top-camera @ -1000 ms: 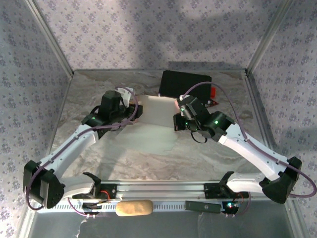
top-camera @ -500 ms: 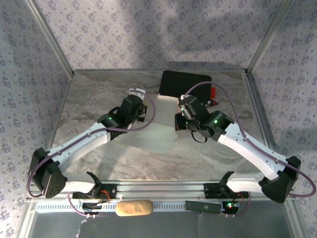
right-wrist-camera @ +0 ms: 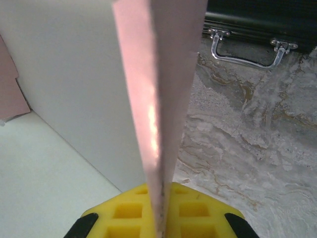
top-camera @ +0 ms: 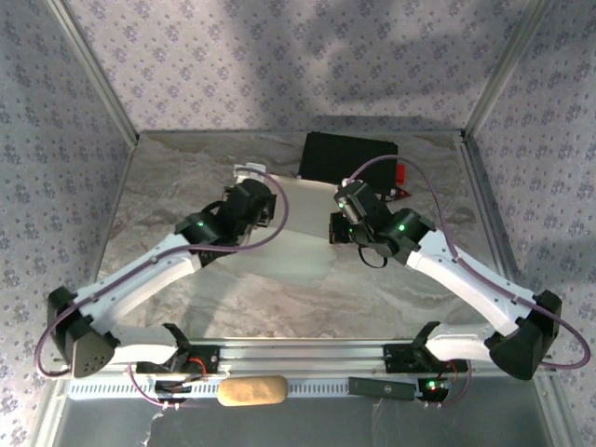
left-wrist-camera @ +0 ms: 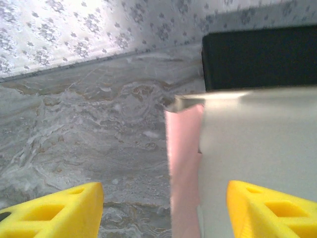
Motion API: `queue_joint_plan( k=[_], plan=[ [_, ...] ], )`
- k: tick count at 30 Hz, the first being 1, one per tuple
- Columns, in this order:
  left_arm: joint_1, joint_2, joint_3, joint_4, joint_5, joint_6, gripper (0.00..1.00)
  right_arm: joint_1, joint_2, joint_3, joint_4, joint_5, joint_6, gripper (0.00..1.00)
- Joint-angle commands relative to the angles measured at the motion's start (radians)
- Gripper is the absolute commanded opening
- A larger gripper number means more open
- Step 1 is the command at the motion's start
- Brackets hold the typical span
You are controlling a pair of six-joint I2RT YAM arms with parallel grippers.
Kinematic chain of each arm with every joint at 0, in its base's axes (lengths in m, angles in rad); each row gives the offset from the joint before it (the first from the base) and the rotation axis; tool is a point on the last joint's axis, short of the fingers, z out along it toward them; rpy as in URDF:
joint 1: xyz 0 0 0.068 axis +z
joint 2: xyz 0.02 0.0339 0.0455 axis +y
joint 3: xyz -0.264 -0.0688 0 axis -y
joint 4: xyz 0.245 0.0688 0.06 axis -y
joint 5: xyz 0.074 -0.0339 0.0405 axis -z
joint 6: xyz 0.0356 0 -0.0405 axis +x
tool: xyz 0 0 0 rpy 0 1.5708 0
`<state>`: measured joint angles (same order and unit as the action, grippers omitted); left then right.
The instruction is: Fold the paper box
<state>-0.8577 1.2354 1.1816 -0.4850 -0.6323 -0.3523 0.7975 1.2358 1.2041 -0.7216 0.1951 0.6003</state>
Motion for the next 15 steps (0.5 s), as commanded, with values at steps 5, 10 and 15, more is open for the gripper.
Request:
queue_joint_plan(
  k=[5, 10, 15],
  plan=[
    [-0.004, -0.160, 0.098, -0.227, 0.020, -0.246, 0.61, -0.016, -0.027, -0.055, 0.062, 0.008, 0.062, 0.00],
    [-0.076, -0.203, 0.139, -0.347, 0.037, -0.371, 0.66, -0.030, -0.024, -0.073, 0.073, 0.020, 0.090, 0.00],
    [-0.200, -0.281, 0.099, -0.431, -0.054, -0.543, 0.57, -0.033, -0.033, -0.112, 0.100, 0.057, 0.121, 0.00]
  ],
)
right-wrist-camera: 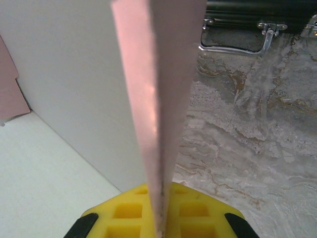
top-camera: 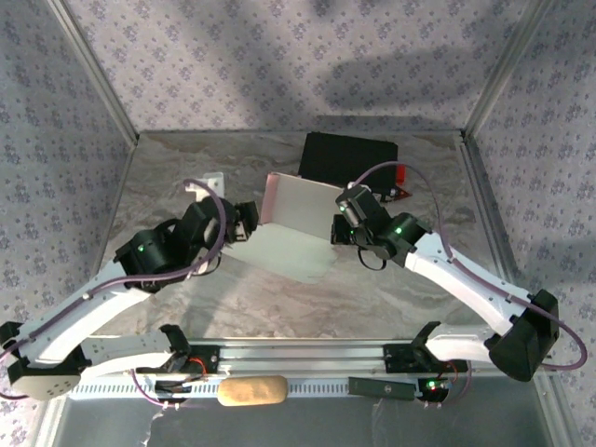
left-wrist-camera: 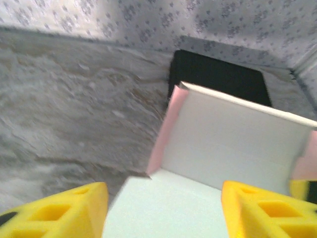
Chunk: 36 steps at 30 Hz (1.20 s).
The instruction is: Fold the paper box
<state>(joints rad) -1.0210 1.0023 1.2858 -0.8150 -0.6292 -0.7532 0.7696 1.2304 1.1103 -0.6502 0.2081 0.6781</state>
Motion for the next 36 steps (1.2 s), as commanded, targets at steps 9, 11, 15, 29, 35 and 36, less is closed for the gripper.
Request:
queue_joint_plan(
  k=[9, 11, 15, 29, 35, 36],
  plan=[
    [-0.141, -0.008, -0.109, -0.099, -0.005, -0.551, 0.59, -0.016, -0.047, -0.070, 0.044, 0.083, 0.101, 0.00],
    [-0.159, 0.007, -0.128, -0.082, -0.017, -0.631, 0.61, -0.018, -0.057, -0.091, 0.082, 0.088, 0.124, 0.00],
    [-0.180, 0.058, -0.115, -0.067, -0.015, -0.711, 0.67, -0.018, -0.057, -0.116, 0.102, 0.084, 0.158, 0.00],
    [-0.194, 0.169, -0.169, 0.039, -0.013, -0.830, 0.58, -0.017, -0.046, -0.138, 0.123, 0.053, 0.244, 0.00],
    [-0.194, 0.188, -0.182, 0.051, -0.063, -0.836, 0.25, 0.000, -0.021, -0.139, 0.118, 0.036, 0.276, 0.00],
    [-0.193, 0.197, -0.171, 0.030, -0.075, -0.837, 0.18, 0.006, -0.015, -0.138, 0.117, 0.031, 0.278, 0.00]
  ],
)
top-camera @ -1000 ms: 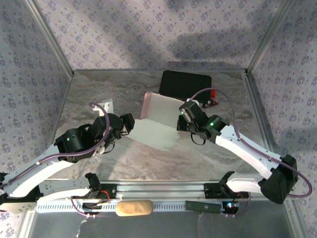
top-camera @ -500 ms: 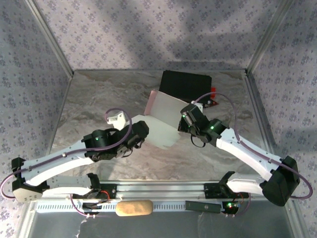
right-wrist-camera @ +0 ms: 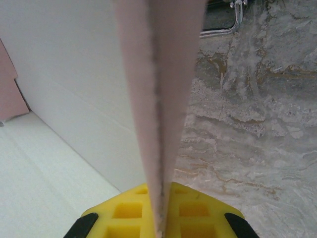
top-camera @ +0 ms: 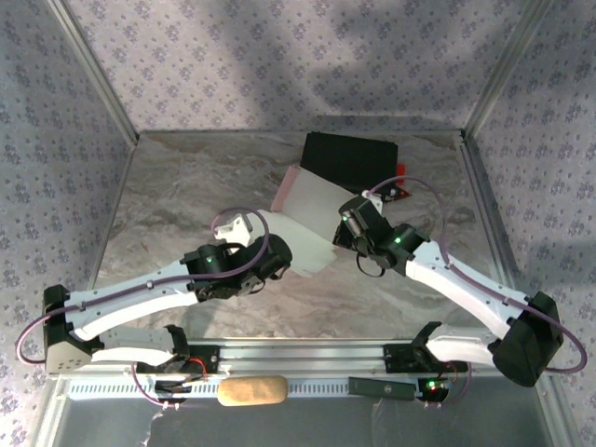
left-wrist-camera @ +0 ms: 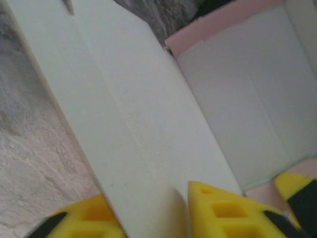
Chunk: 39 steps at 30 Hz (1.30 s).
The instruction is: Fold the paper box
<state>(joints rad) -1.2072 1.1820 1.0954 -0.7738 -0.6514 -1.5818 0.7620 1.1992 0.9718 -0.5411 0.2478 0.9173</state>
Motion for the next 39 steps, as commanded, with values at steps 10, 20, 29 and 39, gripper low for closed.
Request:
queue_joint_plan(
  k=[10, 20, 29, 39],
  plan=[
    [0.108, 0.000, 0.133, -0.208, -0.061, 0.278, 0.00, 0.057, -0.040, 0.126, -0.221, -0.013, 0.033, 0.85],
    [0.368, -0.023, 0.241, -0.186, 0.439, 1.149, 0.00, -0.136, -0.187, 0.145, -0.174, -0.182, -0.241, 0.76],
    [0.408, 0.152, 0.368, -0.292, 0.583, 1.573, 0.00, -0.206, -0.193, 0.003, 0.111, -0.437, -0.487, 0.64],
    [0.409, 0.300, 0.418, -0.342, 0.605, 1.767, 0.00, -0.145, -0.071, -0.176, 0.198, -0.400, -0.451, 0.65]
  ],
)
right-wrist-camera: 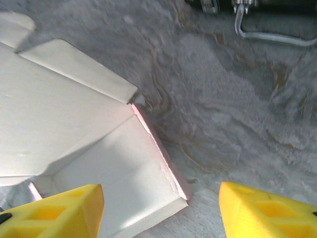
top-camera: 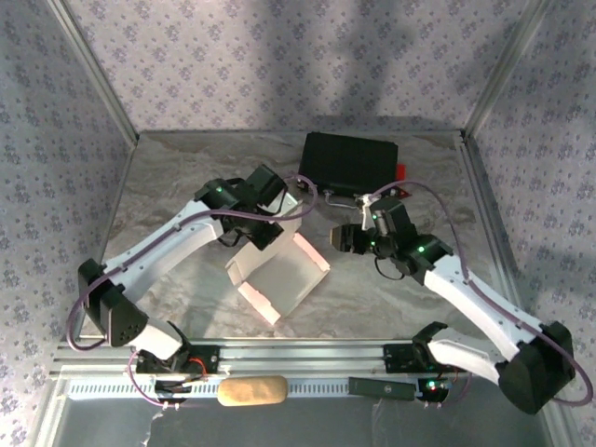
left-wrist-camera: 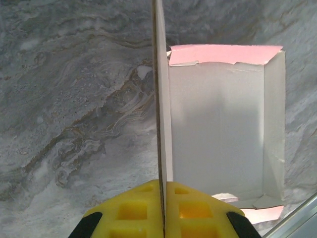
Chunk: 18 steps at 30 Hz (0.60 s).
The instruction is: Fold the paper box
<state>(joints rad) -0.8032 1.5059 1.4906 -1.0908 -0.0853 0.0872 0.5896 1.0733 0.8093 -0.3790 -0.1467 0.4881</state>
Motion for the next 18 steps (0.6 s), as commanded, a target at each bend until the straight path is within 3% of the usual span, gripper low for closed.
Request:
queue_joint_plan(
  k=[1, 4, 9, 18],
  plan=[
    [0.005, -0.032, 0.018, -0.012, 0.047, 0.106, 0.00, 0.035, 0.078, -0.013, 0.034, 0.007, -0.034, 0.66],
    [0.005, -0.047, 0.011, 0.014, 0.073, 0.140, 0.00, 0.045, 0.181, 0.007, 0.034, -0.018, -0.079, 0.67],
    [0.023, -0.024, 0.023, 0.025, 0.110, 0.198, 0.00, 0.069, 0.365, 0.049, 0.066, 0.000, -0.117, 0.59],
    [0.083, 0.071, 0.083, 0.006, 0.170, 0.252, 0.00, 0.140, 0.516, 0.111, 0.048, 0.136, -0.166, 0.48]
  ],
)
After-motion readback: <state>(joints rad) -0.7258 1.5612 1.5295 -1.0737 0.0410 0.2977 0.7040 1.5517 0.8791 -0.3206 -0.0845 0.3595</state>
